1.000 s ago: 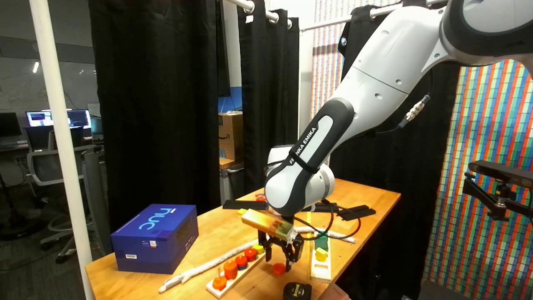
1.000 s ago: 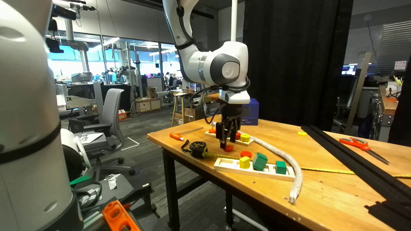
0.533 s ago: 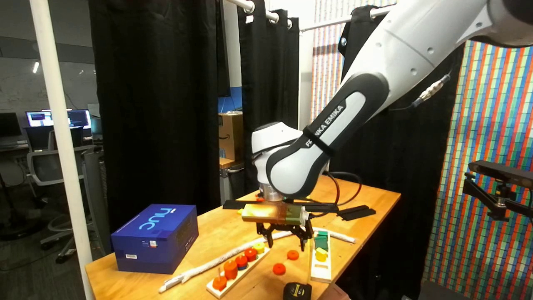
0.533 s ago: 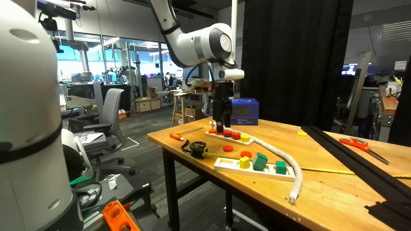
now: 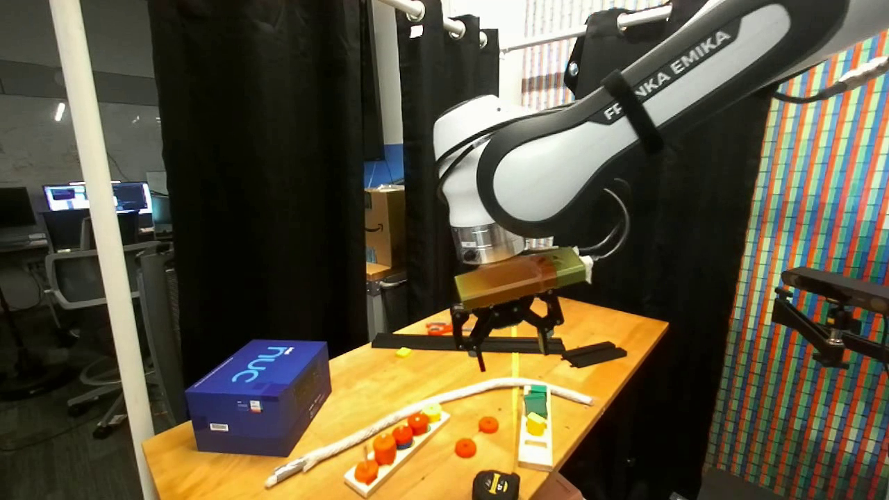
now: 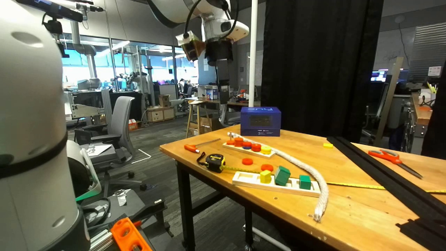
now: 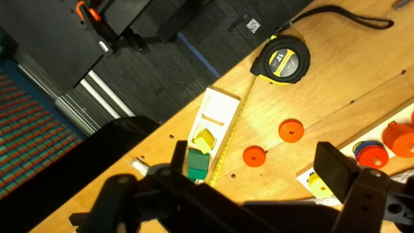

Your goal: Unhang the orange object from the third column of the object and put it on the table

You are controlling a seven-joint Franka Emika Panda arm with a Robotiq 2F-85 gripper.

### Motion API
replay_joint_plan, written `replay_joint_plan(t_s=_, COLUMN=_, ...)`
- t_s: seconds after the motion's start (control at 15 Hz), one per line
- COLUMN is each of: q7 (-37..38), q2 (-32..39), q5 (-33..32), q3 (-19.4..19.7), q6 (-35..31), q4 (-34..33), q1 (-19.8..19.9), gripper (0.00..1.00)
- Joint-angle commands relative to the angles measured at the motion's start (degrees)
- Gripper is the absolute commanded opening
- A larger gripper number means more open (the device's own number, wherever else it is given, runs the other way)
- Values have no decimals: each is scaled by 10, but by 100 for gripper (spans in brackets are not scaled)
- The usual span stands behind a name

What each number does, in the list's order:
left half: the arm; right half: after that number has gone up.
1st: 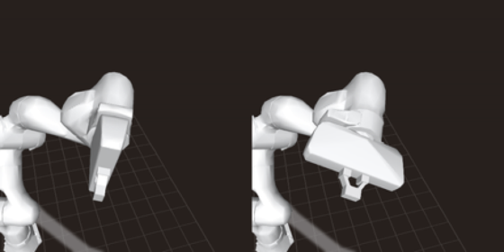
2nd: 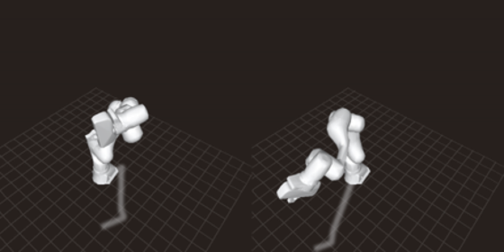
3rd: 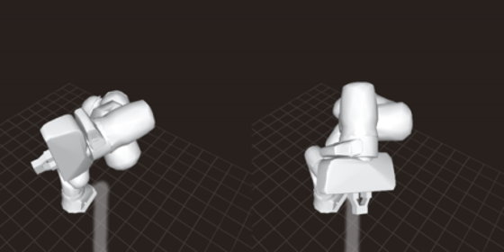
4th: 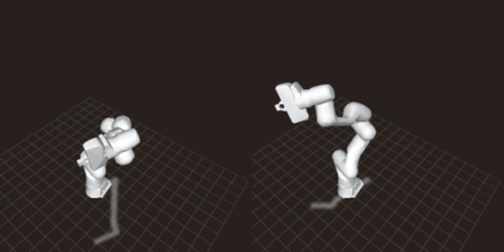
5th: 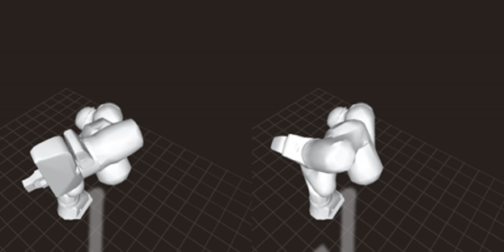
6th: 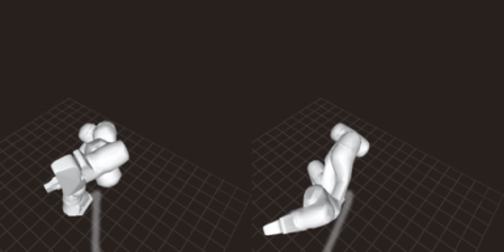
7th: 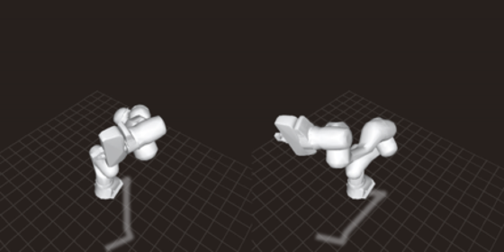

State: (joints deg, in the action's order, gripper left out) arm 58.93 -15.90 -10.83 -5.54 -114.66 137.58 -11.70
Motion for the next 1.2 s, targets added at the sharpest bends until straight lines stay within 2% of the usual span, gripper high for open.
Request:
replay_joint_plan(t_s=0.0, q7=-154, q2=-90, q5=15, q3=40, q6=29, q4=31, q1=-11, gripper=100)
replay_joint_plan(t_s=0.27, q7=-328, q2=-152, q5=25, q3=91, q6=96, q4=6, q1=-17, gripper=100)
replay_joint_plan(t_s=0.33, q7=-373, q2=-165, q5=38, q3=63, q6=106, q4=5, q1=26, gripper=100)
replay_joint_plan(t_s=0.67, q7=-521, q2=-216, q5=70, q3=82, q6=115, q4=18, q1=64, gripper=100)
replay_joint_plan(t_s=0.8, q7=-559, q2=-218, q5=83, q3=89, q6=112, q4=25, q1=74, gripper=100)
replay_joint_plan(t_s=0.93, q7=-570, q2=-213, q5=95, q3=93, q6=108, q4=32, q1=86, gripper=100)
replay_joint_plan(t_s=1.0, q7=-551, q2=-204, q5=85, q3=75, q6=110, q4=23, q1=94, gripper=100)
replay_joint_plan(t_s=1.13, q7=-563, q2=-204, q5=88, q3=79, q6=110, q4=29, q1=99, gripper=100)
